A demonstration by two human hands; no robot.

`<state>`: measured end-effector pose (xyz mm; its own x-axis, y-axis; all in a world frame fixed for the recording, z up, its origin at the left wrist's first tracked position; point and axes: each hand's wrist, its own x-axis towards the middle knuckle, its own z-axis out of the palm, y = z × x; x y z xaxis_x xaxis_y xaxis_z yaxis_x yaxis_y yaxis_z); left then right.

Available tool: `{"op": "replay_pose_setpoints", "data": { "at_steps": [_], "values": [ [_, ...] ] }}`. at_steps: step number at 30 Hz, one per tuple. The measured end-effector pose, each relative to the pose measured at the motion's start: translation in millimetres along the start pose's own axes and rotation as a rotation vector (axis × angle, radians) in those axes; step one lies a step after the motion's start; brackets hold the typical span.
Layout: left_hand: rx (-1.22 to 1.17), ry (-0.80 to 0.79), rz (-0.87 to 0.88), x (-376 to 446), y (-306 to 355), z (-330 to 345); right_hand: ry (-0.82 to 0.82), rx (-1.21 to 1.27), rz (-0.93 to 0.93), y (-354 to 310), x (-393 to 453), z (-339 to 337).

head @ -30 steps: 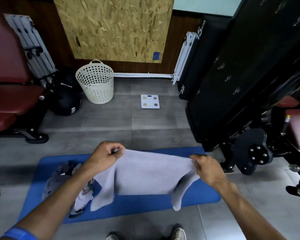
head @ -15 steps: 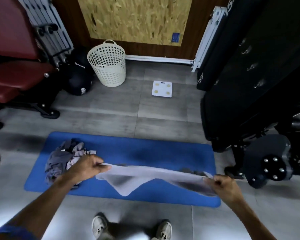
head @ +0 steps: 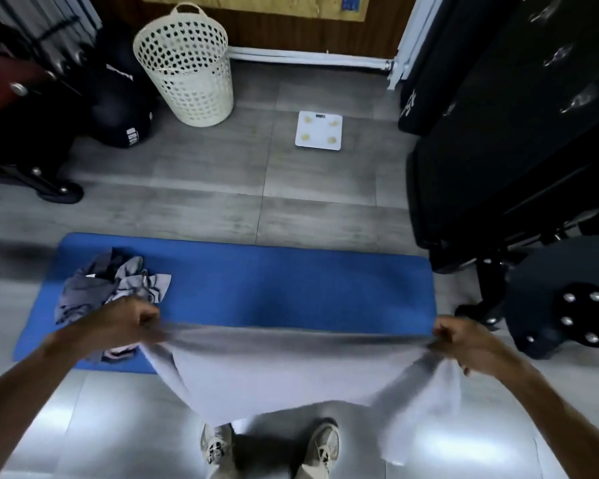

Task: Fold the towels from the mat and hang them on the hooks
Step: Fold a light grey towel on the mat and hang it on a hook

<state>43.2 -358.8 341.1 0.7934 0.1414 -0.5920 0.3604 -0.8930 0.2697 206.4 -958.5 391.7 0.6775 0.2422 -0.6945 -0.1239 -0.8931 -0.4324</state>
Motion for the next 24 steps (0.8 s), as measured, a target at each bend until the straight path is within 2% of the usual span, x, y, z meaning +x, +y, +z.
{"op": "replay_pose_setpoints", "data": {
  "at_steps": [2, 4, 8, 11, 13, 16, 18, 21, 24],
  "values": [
    [-0.111, 0.077, -0.003, 27, 0, 4, 0.216, -0.070, 0.033, -7, 48, 18],
    [-0.194, 0.242, 0.016, 50, 26, -8, 0.391, -0.111, 0.051, -13, 97, 26],
    [-0.396, 0.550, -0.007, 125, 29, -21, 0.674, 0.016, -0.022, -32, 170, 18],
    [-0.382, 0.722, 0.025, 169, 24, -39, 0.891, -0.096, -0.148, -50, 204, 4],
    [-0.270, 0.817, 0.080, 183, 21, -43, 0.991, -0.176, -0.211, -53, 222, 1],
    [-0.112, 0.860, 0.138, 198, 18, -26, 1.032, -0.210, -0.230, -36, 256, 17],
    [-0.118, 0.853, 0.160, 221, 5, 7, 1.055, -0.188, -0.242, -14, 285, 41],
    [-0.189, 0.794, 0.113, 267, -16, 83, 1.059, -0.153, -0.285, 30, 337, 89],
    [-0.159, 0.736, 0.079, 317, -35, 181, 1.060, -0.178, -0.291, 89, 393, 149]
  ]
}}
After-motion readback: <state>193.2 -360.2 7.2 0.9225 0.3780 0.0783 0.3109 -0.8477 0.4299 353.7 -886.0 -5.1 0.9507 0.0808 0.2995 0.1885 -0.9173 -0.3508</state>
